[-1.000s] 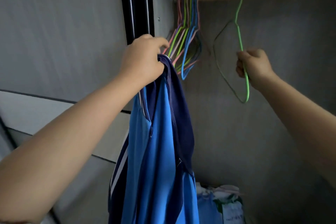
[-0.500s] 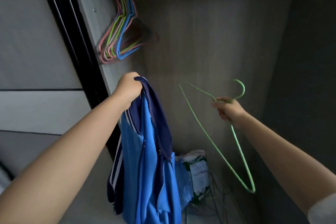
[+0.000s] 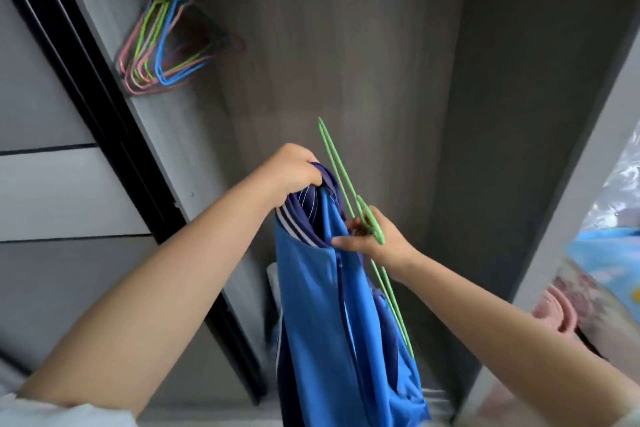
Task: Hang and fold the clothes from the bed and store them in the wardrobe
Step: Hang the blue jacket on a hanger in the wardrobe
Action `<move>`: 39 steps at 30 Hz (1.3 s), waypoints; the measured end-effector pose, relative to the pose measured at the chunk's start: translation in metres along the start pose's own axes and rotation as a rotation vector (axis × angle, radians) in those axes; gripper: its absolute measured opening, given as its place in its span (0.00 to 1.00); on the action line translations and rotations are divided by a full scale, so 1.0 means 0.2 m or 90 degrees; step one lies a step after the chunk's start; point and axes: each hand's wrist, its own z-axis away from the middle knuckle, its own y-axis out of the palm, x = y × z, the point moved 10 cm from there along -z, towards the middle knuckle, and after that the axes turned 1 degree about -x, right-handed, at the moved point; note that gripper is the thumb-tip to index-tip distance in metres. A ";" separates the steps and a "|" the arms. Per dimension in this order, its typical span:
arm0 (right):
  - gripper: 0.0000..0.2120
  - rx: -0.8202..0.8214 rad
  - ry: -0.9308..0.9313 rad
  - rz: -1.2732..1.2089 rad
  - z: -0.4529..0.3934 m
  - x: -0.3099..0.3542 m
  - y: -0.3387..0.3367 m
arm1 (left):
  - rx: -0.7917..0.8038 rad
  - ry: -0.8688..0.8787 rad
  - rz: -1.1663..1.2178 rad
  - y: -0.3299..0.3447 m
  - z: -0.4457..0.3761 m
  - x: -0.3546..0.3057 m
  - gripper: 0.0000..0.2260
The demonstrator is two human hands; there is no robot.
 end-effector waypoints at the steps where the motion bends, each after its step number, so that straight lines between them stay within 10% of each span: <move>1: 0.19 -0.038 0.002 0.014 0.02 -0.01 -0.03 | 0.024 0.004 0.019 0.02 0.01 -0.02 0.10; 12: 0.11 -0.140 -0.051 -0.084 0.08 -0.06 -0.19 | 0.297 0.047 0.289 0.15 0.21 -0.12 0.06; 17: 0.38 0.112 0.004 -0.106 0.10 -0.15 0.02 | 0.255 0.097 0.362 0.18 0.26 -0.11 0.10; 22: 0.26 0.160 0.014 -0.171 0.15 -0.19 0.10 | 0.169 0.046 0.471 0.14 0.26 0.00 0.11; 24: 0.07 0.102 0.014 -0.192 0.15 -0.22 0.10 | 0.125 0.006 0.530 0.10 0.25 0.06 0.12; 31: 0.09 0.081 -0.025 0.003 0.14 -0.20 0.25 | 0.146 -0.014 0.607 0.07 0.28 0.13 0.13; 39: 0.14 -0.012 0.016 -0.197 0.06 -0.16 0.22 | 0.127 -0.015 0.534 -0.18 0.30 0.23 0.12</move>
